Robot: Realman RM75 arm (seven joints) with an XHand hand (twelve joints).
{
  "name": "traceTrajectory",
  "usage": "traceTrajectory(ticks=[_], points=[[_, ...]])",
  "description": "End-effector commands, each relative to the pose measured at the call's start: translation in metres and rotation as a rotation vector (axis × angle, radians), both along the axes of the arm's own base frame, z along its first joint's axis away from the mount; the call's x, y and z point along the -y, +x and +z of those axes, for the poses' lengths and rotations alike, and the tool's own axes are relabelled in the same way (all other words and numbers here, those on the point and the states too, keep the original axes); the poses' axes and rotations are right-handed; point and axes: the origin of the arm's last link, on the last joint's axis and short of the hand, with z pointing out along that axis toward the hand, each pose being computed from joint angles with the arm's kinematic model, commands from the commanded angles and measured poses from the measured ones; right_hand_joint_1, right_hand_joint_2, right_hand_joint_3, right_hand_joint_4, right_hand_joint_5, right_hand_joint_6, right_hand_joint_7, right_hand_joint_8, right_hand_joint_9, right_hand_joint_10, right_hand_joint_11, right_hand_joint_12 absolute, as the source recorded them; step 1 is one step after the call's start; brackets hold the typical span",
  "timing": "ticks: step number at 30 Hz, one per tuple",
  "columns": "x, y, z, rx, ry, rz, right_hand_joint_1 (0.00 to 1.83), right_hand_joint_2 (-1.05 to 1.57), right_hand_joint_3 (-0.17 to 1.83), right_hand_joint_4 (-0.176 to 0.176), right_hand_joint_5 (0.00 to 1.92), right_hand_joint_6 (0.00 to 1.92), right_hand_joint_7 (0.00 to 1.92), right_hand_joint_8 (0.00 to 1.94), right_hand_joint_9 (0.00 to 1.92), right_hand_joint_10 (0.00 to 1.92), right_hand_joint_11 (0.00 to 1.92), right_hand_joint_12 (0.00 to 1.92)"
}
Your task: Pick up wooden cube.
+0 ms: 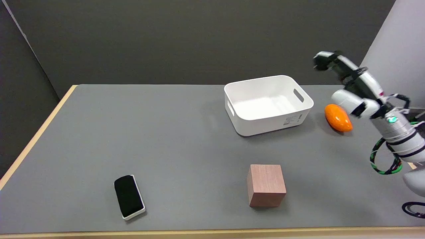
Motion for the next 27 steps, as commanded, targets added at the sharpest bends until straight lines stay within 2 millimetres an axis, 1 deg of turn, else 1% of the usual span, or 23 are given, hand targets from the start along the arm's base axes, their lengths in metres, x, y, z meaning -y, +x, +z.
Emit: traceTrajectory(ticks=[1,3,5,7,9,11,14,17,20,23,27], points=[[-0.007,-0.044,-0.077,-0.355,0.357,-0.26,0.64,0.62,0.84,-0.142,0.12,0.34,0.15,0.33,0.0,0.68,0.0,0.96],[-0.014,-0.048,-0.074,-0.422,0.289,-0.265,0.64,0.62,0.8,-0.158,0.07,0.31,0.09,0.32,0.0,0.52,0.0,0.88],[-0.021,-0.048,-0.066,-0.497,0.201,-0.257,0.62,0.6,0.86,-0.166,0.05,0.32,0.05,0.34,0.0,0.45,0.0,0.82],[-0.032,-0.048,-0.057,-0.543,0.116,-0.255,0.72,0.54,0.94,-0.172,0.03,0.34,0.02,0.38,0.0,0.37,0.0,0.7],[-0.044,-0.046,-0.049,-0.564,0.041,-0.232,0.7,0.53,0.93,-0.173,0.03,0.34,0.02,0.38,0.0,0.37,0.0,0.69],[-0.052,-0.042,-0.044,-0.558,0.009,-0.22,0.66,0.52,0.93,-0.171,0.03,0.35,0.02,0.4,0.0,0.37,0.0,0.68],[-0.067,-0.038,-0.043,-0.557,0.004,-0.214,0.48,0.58,0.75,-0.156,0.09,0.32,0.12,0.32,0.0,0.48,0.0,0.76],[-0.078,-0.035,-0.043,-0.564,0.004,-0.22,0.43,0.56,0.75,-0.159,0.1,0.33,0.13,0.33,0.0,0.55,0.0,0.82],[-0.09,-0.041,-0.045,-0.558,0.008,-0.249,0.4,0.56,0.74,-0.162,0.11,0.34,0.14,0.33,0.0,0.58,0.0,0.85],[-0.096,-0.049,-0.05,-0.55,0.014,-0.265,0.39,0.56,0.74,-0.163,0.11,0.34,0.14,0.33,0.0,0.58,0.0,0.86],[-0.097,-0.058,-0.057,-0.572,0.02,-0.266,0.39,0.56,0.74,-0.163,0.11,0.34,0.14,0.33,0.0,0.58,0.0,0.85]])
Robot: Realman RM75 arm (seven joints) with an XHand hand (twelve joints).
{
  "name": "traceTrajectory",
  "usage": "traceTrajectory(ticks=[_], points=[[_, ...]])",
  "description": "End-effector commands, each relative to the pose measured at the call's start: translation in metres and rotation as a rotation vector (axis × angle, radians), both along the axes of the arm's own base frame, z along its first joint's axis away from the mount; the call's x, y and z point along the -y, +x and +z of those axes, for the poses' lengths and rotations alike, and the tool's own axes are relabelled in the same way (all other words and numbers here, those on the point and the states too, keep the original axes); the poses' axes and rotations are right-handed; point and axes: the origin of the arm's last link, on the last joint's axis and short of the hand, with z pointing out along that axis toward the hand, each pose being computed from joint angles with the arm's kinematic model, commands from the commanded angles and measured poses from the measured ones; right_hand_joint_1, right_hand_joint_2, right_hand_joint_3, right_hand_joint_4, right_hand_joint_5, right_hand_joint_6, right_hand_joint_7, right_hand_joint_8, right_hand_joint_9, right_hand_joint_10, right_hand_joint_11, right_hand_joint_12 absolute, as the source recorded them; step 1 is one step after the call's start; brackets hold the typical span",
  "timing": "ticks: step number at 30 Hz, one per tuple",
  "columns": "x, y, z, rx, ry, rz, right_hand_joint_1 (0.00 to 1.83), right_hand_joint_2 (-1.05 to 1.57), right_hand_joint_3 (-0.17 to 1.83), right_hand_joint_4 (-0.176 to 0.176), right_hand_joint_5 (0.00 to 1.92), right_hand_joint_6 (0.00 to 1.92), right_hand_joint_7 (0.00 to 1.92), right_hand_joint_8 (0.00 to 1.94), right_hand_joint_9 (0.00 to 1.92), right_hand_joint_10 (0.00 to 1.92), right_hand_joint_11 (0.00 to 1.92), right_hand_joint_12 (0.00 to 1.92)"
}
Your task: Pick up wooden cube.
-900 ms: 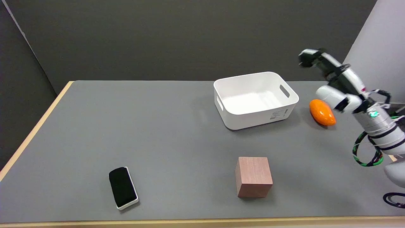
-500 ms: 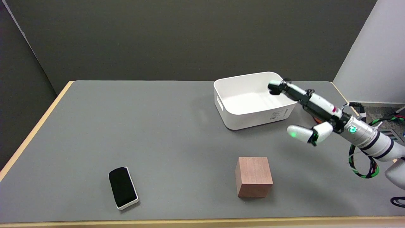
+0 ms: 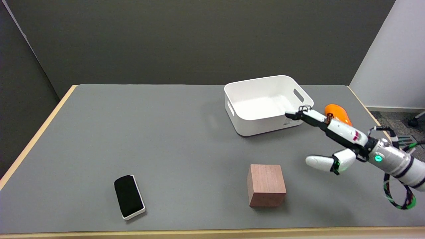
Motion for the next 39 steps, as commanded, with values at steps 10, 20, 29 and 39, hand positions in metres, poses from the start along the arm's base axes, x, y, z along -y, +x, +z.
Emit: traceTrajectory(ticks=[10,20,29,39], points=[[-0.043,-0.037,-0.026,-0.245,-0.102,0.017,0.47,0.58,0.75,-0.176,0.1,0.35,0.22,0.41,0.02,0.74,0.0,0.93],[-0.034,-0.036,-0.041,-0.235,-0.058,0.013,0.46,0.57,0.74,-0.176,0.06,0.33,0.17,0.4,0.02,0.74,0.0,0.94],[-0.04,-0.019,-0.043,-0.197,-0.054,0.014,0.45,0.57,0.74,-0.176,0.06,0.33,0.17,0.41,0.03,0.75,0.0,0.96],[-0.034,-0.021,-0.053,-0.239,-0.031,-0.004,0.5,0.57,0.75,-0.176,0.05,0.33,0.16,0.4,0.01,0.74,0.0,0.96]])
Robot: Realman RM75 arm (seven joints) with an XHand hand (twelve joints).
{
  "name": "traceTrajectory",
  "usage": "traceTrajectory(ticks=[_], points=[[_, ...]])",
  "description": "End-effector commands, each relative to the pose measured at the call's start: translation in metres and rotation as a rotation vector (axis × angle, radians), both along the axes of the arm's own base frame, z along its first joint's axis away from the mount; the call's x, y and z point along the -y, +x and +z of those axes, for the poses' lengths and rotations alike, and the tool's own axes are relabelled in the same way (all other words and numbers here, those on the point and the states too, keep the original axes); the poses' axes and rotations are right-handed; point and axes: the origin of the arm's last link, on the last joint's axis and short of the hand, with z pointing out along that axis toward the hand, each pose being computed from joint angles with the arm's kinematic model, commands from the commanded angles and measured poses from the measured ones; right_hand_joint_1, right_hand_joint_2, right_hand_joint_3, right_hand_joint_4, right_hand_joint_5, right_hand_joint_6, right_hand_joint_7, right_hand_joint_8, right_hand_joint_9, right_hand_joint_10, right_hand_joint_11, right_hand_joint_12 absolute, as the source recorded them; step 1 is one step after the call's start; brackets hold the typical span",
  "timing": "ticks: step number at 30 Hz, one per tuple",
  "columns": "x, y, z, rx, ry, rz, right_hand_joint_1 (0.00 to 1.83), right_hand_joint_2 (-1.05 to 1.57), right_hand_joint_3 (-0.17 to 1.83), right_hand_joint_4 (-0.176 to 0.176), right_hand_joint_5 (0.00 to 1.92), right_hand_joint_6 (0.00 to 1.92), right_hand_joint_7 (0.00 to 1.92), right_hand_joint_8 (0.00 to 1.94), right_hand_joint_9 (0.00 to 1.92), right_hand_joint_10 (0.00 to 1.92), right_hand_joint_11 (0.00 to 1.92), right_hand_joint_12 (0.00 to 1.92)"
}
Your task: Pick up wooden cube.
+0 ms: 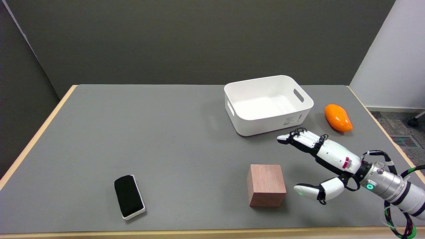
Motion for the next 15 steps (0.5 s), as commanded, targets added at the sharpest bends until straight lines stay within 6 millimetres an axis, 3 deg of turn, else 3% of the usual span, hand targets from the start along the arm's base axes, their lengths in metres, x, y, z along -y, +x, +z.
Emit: traceTrajectory(ticks=[1,12,15], points=[[0.004,0.005,-0.019,-0.061,0.037,-0.015,0.5,0.57,0.75,-0.176,0.05,0.33,0.16,0.4,0.01,0.74,0.0,0.95],[0.007,-0.01,-0.036,-0.218,0.044,-0.113,0.52,0.57,0.74,-0.176,0.02,0.31,0.11,0.36,0.0,0.59,0.0,0.88],[0.007,-0.015,-0.042,-0.268,0.043,-0.134,0.52,0.5,0.87,-0.176,0.04,0.21,0.04,0.44,0.0,0.54,0.0,0.86]])
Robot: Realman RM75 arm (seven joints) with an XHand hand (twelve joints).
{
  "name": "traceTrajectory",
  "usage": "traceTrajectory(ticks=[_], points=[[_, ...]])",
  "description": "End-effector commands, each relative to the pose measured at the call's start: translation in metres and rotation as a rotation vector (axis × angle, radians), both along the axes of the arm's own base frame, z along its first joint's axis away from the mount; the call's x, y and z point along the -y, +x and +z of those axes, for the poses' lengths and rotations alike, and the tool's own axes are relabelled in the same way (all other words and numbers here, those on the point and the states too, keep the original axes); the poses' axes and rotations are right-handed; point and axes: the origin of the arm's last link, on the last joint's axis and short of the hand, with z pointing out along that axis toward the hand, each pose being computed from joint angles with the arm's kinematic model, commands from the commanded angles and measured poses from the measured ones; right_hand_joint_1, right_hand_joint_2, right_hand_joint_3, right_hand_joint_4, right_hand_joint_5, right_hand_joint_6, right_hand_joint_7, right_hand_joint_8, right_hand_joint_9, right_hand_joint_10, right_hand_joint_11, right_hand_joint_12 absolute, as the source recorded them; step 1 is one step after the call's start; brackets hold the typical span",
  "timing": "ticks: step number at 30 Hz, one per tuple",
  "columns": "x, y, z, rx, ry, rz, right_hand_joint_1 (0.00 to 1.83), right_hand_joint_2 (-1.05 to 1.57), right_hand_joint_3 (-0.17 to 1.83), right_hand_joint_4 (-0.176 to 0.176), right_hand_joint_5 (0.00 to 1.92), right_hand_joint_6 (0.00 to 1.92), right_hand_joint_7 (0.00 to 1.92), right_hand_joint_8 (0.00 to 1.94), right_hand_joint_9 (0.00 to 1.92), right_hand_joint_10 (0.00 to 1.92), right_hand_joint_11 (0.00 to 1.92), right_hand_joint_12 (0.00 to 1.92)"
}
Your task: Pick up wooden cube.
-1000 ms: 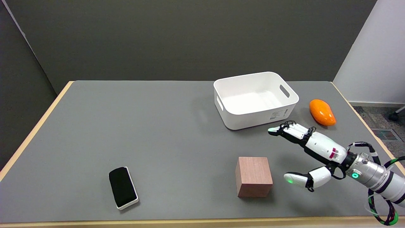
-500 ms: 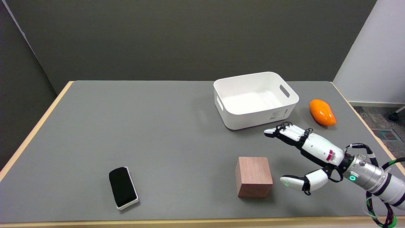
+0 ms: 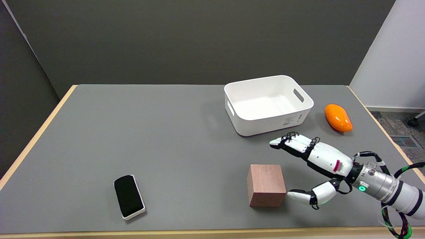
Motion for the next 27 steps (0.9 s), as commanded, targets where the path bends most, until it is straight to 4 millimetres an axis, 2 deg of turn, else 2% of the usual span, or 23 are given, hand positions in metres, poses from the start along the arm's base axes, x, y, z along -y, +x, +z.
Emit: traceTrajectory(ticks=[1,8,18,22,25,27], points=[[0.004,-0.018,-0.027,-0.21,0.012,-0.107,0.53,0.5,0.87,-0.176,0.04,0.2,0.04,0.43,0.0,0.53,0.0,0.86],[0.009,-0.017,-0.032,-0.214,0.001,-0.114,0.57,0.48,0.86,-0.176,0.02,0.11,0.01,0.36,0.0,0.42,0.0,0.83],[0.021,-0.017,-0.041,-0.177,-0.057,-0.113,0.57,0.49,0.86,-0.176,0.01,0.11,0.01,0.36,0.0,0.45,0.0,0.84],[0.029,-0.018,-0.048,-0.113,-0.083,-0.08,0.64,0.54,0.89,-0.176,0.0,0.15,0.06,0.43,0.0,0.61,0.0,0.91],[0.033,-0.016,-0.054,-0.089,-0.106,-0.008,0.7,0.63,0.92,-0.176,0.05,0.31,0.26,0.57,0.16,0.81,0.0,1.11],[0.037,-0.012,-0.057,-0.086,-0.117,0.061,0.76,0.67,0.88,-0.176,0.11,0.41,0.35,0.68,0.25,0.91,0.04,1.25]])
